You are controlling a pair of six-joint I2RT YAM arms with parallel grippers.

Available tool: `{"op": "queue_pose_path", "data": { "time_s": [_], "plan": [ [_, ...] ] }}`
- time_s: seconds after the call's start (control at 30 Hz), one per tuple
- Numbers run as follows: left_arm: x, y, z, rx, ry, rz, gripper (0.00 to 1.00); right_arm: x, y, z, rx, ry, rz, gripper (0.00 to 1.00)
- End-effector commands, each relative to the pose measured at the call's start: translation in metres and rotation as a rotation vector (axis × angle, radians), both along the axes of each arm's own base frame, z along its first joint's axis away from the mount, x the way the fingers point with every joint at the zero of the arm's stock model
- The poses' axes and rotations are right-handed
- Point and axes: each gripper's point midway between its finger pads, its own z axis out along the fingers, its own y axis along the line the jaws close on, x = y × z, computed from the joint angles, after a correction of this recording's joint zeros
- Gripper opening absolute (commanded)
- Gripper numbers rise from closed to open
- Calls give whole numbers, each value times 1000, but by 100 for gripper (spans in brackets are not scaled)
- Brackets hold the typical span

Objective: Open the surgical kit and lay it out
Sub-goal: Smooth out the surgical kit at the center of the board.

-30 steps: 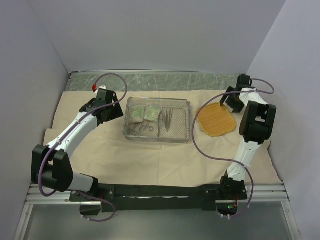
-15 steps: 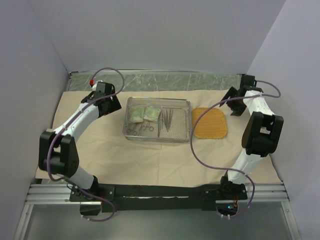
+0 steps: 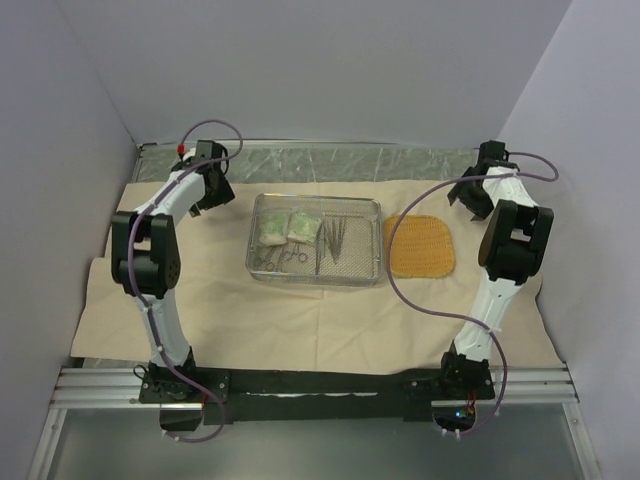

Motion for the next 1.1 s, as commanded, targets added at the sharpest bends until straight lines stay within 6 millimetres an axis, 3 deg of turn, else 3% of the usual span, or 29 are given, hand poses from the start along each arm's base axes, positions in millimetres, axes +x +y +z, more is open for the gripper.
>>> {"op": "queue_pose_path", "data": {
  "time_s": [0.0, 0.13, 0.37, 0.57, 0.63, 0.73, 0.77, 0.83, 0.87, 0.97, 1.07],
  "plan": [
    [0, 4, -16, 44, 80, -6, 77, -11, -10, -9, -64, 61, 35, 77],
    [-7, 3, -42, 37, 145, -7, 77, -18, -9, -20, -57, 101, 53, 77],
    [-29, 0, -73, 16, 229, -14, 77, -38, 11, -42, 6, 164, 97, 75],
    [-41, -3, -94, 1, 288, -22, 68, -35, 17, -42, -41, 211, 125, 71],
    [-44, -3, -101, -2, 307, -21, 62, -34, 20, -42, -33, 214, 136, 63],
    [-48, -5, -109, -10, 328, -25, 43, -32, 23, -43, -31, 218, 148, 50],
    [-48, -5, -110, -10, 328, -25, 32, -31, 24, -42, -33, 219, 152, 46],
    [-46, -5, -110, -9, 328, -24, 21, -28, 25, -42, -32, 217, 161, 30],
    [-44, -4, -109, -5, 324, -21, 7, -27, 25, -43, -28, 213, 163, 17],
    [-34, -5, -104, -5, 309, -21, 1, -21, 22, -42, -36, 203, 162, 1],
    [-21, -8, -98, -12, 287, -27, 1, -10, 23, -39, -30, 179, 165, 0]
  ]
}}
